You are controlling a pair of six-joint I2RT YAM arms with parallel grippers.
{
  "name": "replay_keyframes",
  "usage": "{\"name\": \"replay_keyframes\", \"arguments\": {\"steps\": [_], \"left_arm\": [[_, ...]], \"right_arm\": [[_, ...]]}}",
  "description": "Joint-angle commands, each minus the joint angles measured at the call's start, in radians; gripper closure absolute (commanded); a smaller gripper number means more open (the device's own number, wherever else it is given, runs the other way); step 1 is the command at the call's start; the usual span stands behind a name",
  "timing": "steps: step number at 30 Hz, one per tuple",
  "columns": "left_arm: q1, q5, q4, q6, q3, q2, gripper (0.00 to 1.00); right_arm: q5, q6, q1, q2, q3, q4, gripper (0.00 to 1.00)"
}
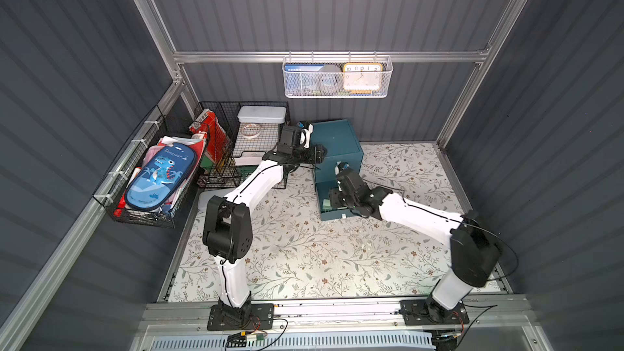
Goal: Place the plugs into the drawer by color
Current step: Close the drawer in the storage box.
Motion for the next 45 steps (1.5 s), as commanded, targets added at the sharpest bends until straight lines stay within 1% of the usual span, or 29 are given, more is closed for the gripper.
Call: {"name": "replay_keyframes", "arguments": {"steps": [1,4,7,9,11,13,16,21,25,29,34,39,42,45], "left_arm": [[-0.006,-0.031,-0.145,0.025,-0.049,0.062,0.25],[-0.006,-0.033,-0.142,0.023,-0.049,0.063,0.25],[-0.006,-0.031,-0.142,0.021,-0.049,0.062,0.25],[-0.006,-0.030,-0.142,0.020,-0.047,0.063,0.25],[-0.006,-0.030,-0.143,0.021,-0.049,0.065,0.25],[-0.006,-0.030,-0.145,0.023,-0.050,0.068,0.25],[-0.007,-0.025,-0.141,0.021,-0.057,0.064,0.25],[-0.010,-0.023,-0.140,0.021,-0.057,0.064,0.25],[-0.012,-0.019,-0.139,0.019,-0.057,0.064,0.25],[-0.017,-0.019,-0.137,0.018,-0.061,0.063,0.25],[-0.020,-0.023,-0.136,0.018,-0.066,0.059,0.25],[-0.022,-0.019,-0.136,0.017,-0.066,0.059,0.25],[-0.024,-0.019,-0.136,0.018,-0.066,0.056,0.25],[-0.026,-0.019,-0.136,0.019,-0.067,0.051,0.25]], "right_arm": [[0.008,0.142,0.006,-0.027,-0.197,0.248,0.66],[0.011,0.222,0.006,-0.037,-0.296,0.340,0.74],[-0.006,0.281,0.006,-0.015,-0.357,0.431,0.82],[-0.008,0.302,0.005,0.022,-0.377,0.481,0.86],[-0.010,0.313,0.002,0.069,-0.376,0.516,0.93],[0.004,0.311,-0.005,0.095,-0.373,0.549,0.97],[0.026,0.292,-0.014,0.118,-0.368,0.609,0.99],[0.043,0.281,-0.031,0.151,-0.316,0.622,1.00],[0.035,0.308,-0.054,0.208,-0.269,0.674,1.00],[0.028,0.376,-0.077,0.288,-0.230,0.767,1.00],[-0.023,0.485,-0.114,0.389,-0.183,0.929,1.00],[-0.024,0.581,-0.125,0.460,-0.100,0.941,1.00],[-0.055,0.653,-0.135,0.516,-0.069,0.987,1.00],[-0.077,0.694,-0.136,0.553,-0.048,1.016,1.00]]}}
